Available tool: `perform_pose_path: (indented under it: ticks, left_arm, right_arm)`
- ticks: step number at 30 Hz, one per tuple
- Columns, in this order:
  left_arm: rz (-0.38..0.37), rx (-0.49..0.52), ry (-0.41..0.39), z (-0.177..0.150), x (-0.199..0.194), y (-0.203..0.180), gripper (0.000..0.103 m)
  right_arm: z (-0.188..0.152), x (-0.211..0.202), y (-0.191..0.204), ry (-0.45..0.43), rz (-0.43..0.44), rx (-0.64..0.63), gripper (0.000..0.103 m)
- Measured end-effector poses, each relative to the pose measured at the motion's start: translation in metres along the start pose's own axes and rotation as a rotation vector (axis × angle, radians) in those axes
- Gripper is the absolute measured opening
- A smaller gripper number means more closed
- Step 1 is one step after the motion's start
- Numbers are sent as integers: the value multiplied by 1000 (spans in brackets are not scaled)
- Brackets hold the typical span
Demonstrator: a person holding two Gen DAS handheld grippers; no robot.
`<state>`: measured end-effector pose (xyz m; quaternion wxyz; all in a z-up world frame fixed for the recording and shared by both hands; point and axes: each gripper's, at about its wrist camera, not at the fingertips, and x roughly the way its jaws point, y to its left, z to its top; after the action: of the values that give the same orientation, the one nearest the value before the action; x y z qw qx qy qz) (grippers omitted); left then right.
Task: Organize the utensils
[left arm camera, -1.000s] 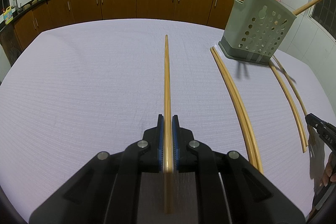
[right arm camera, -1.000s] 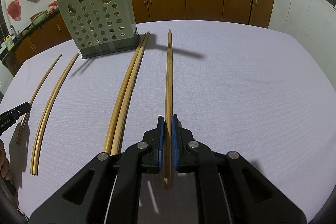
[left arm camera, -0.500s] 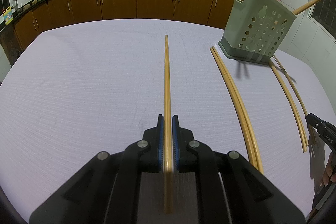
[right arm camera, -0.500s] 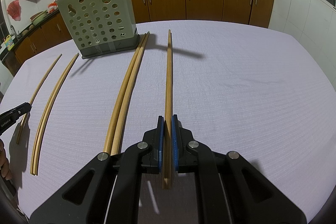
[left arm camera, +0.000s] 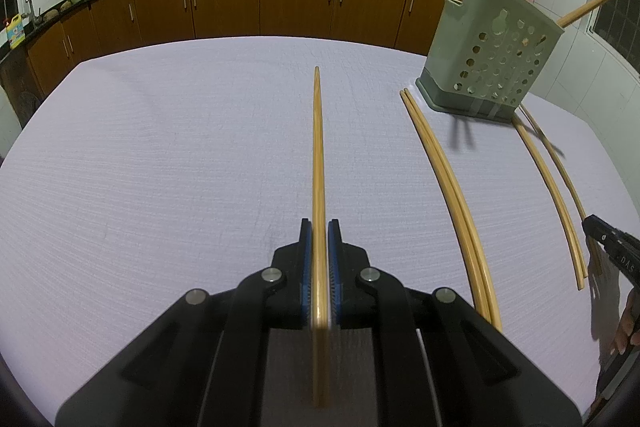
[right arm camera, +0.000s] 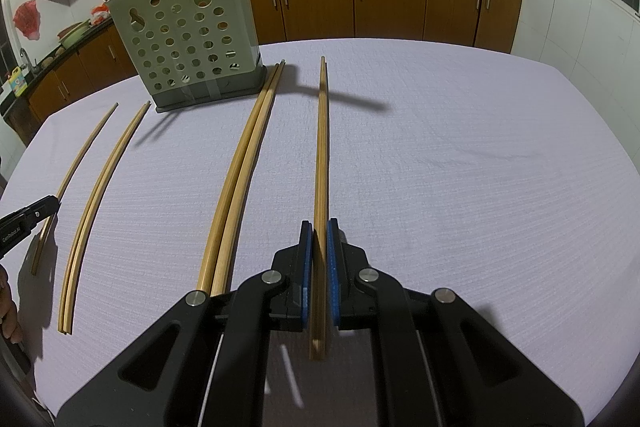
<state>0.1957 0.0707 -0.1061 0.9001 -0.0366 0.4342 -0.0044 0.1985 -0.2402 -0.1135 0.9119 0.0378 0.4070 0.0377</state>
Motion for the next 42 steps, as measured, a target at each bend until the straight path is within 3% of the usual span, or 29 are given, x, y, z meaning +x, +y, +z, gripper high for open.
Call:
perform_pose_path:
  ticks: [18,24,31,42]
  left_arm:
    - [33,56,-7,-10,-10,-4,8]
    - [9,98,-185,11,-65,-6,8]
    - [-62,68,-381,54,-128,-7,8]
    - [-173,110,-482,92,-172,-32,8]
  right_arm:
    - [1,-2,0,-8,-5,-5,8]
    - [18,-45,-3,-187,-22,-18,8]
    - [52,-98,-4,-385,-3,3,8]
    - [91,-140,6,-528,47,3,8]
